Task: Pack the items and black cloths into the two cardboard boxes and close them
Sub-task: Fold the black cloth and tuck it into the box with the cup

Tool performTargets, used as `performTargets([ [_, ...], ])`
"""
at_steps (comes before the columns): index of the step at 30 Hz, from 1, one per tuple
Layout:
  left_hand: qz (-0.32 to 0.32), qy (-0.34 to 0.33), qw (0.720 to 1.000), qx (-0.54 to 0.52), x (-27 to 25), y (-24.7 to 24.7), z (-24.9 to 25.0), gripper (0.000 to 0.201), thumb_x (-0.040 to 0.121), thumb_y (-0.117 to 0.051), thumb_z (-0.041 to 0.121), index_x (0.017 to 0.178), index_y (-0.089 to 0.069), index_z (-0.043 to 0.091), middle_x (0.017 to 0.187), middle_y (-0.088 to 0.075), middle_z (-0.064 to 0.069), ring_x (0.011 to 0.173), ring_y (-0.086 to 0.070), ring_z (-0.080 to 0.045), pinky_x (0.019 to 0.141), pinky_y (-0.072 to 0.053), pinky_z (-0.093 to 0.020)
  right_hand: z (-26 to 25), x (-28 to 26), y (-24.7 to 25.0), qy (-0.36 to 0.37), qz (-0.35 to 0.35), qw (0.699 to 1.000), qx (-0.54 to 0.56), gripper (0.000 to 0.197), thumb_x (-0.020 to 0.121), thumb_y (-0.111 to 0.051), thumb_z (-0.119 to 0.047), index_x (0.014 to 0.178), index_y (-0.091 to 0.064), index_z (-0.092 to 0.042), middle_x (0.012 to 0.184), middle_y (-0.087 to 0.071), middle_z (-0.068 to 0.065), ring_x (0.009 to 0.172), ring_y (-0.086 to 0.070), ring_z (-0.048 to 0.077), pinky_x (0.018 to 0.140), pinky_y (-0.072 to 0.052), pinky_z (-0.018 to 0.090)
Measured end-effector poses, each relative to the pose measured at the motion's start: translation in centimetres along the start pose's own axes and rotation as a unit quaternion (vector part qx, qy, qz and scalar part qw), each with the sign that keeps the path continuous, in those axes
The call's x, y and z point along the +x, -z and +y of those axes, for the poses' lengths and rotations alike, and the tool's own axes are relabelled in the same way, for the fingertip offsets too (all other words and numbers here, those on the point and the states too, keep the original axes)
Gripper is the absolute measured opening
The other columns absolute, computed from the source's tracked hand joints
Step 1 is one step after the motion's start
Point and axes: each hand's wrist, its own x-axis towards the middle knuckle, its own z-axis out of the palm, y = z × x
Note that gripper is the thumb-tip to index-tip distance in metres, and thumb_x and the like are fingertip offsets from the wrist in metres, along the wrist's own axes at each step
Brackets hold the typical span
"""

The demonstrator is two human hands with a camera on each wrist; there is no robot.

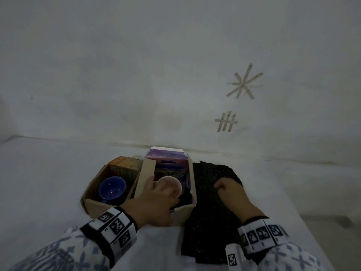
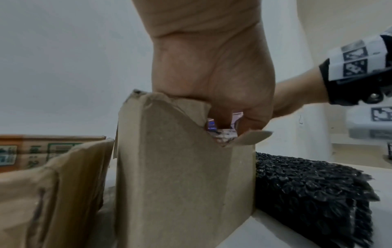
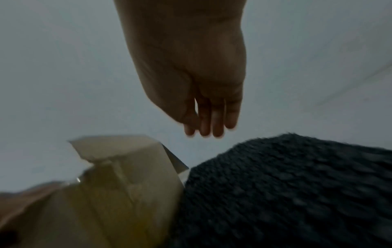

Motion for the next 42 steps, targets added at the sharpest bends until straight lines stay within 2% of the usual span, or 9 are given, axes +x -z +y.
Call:
performTargets([
  [6,0.002,0.050,0.992,-0.114,0.5,1.2,0.7,0.040,0.089,-0.043,0.033,0.127,-0.051,0.041,0.149,-0.035,0.013,0.144,-0.010,-0.020,0.112,0.004,-0.061,2.8,-0.9,-5.7,0.020,-0.163,0.977,-0.136,0.070,0.082,-0.058,-0.054,0.138,-0.040,-0.015,0.140,-0.036,0.009,0.129,-0.037,0.028,0.105,-0.038,0.037],
  [15,0.224,0.098,0.943,-0.225,0.4,1.9,1.3,0.025,0.090,-0.048,0.020,0.107,-0.066,0.025,0.117,-0.061,0.002,0.106,-0.057,-0.017,0.091,-0.045,-0.031,3.4,-0.3,-5.5,0.030,-0.028,0.999,0.005,0.028,0.090,-0.054,-0.022,0.069,-0.064,-0.006,0.091,-0.058,0.007,0.082,-0.058,0.020,0.077,-0.052,0.032],
  [23,0.179,-0.008,0.761,-0.623,-0.2,6.5,2.4,0.095,0.080,-0.074,0.021,0.146,-0.010,0.046,0.137,-0.033,0.019,0.109,-0.061,-0.017,0.086,-0.051,-0.029,-6.3,-3.1,6.2,0.180,-0.004,0.949,0.258,0.031,0.086,-0.058,-0.009,0.064,-0.041,-0.021,0.065,-0.045,-0.003,0.063,-0.044,0.014,0.061,-0.035,0.030],
  [27,0.236,-0.010,0.651,-0.722,-0.4,8.1,1.7,0.052,0.082,-0.072,0.011,0.127,-0.052,0.029,0.125,-0.065,-0.001,0.109,-0.065,-0.017,0.095,-0.052,-0.041,-11.4,-3.5,6.1,0.215,-0.027,0.879,0.424,0.025,0.090,-0.056,-0.004,0.072,-0.047,-0.018,0.073,-0.048,0.002,0.073,-0.047,0.016,0.069,-0.040,0.030],
  [30,0.322,0.048,0.594,-0.736,-0.9,8.7,0.4,0.028,0.086,-0.065,0.005,0.101,-0.063,0.029,0.102,-0.072,0.001,0.091,-0.070,-0.016,0.081,-0.057,-0.035,-13.0,-2.7,5.4,0.251,0.094,0.922,0.280,0.028,0.084,-0.064,-0.009,0.103,-0.053,-0.027,0.105,-0.050,0.000,0.094,-0.050,0.012,0.083,-0.042,0.026],
  [33,0.370,0.078,0.543,-0.750,-1.2,8.5,-1.6,0.029,0.087,-0.061,0.000,0.098,-0.064,0.027,0.097,-0.071,0.001,0.088,-0.069,-0.018,0.074,-0.057,-0.034,-13.8,-1.9,4.7,0.279,-0.022,0.945,0.166,0.077,0.085,-0.066,-0.016,0.144,-0.022,-0.039,0.151,-0.019,-0.003,0.134,-0.025,0.007,0.102,-0.028,0.019],
  [36,0.377,0.132,0.525,-0.751,-0.8,8.0,-2.8,0.020,0.089,-0.057,0.001,0.092,-0.067,0.018,0.093,-0.069,-0.008,0.092,-0.066,-0.031,0.074,-0.057,-0.037,-15.7,-1.5,2.3,0.285,-0.081,0.944,0.143,0.072,0.088,-0.060,-0.010,0.145,-0.026,-0.035,0.151,-0.034,0.003,0.137,-0.035,0.017,0.105,-0.033,0.022],
  [39,0.386,0.178,0.581,-0.694,-0.4,6.9,-3.5,0.017,0.093,-0.050,0.002,0.104,-0.058,0.010,0.088,-0.062,-0.003,0.082,-0.062,-0.018,0.054,-0.050,-0.014,-17.2,-1.0,-0.6,0.199,0.013,0.961,0.191,0.042,0.088,-0.053,-0.002,0.128,-0.055,-0.016,0.128,-0.060,0.009,0.109,-0.057,0.021,0.083,-0.045,0.015],
  [42,0.364,0.126,0.621,-0.683,-0.2,5.1,-3.8,0.043,0.089,-0.052,-0.003,0.120,-0.037,0.022,0.112,-0.056,-0.008,0.093,-0.060,-0.021,0.068,-0.053,-0.026,-17.1,-0.2,-2.8,0.097,0.040,0.971,0.217,0.024,0.091,-0.046,-0.005,0.106,-0.065,-0.008,0.107,-0.068,0.016,0.084,-0.059,0.022,0.064,-0.048,0.020],
])
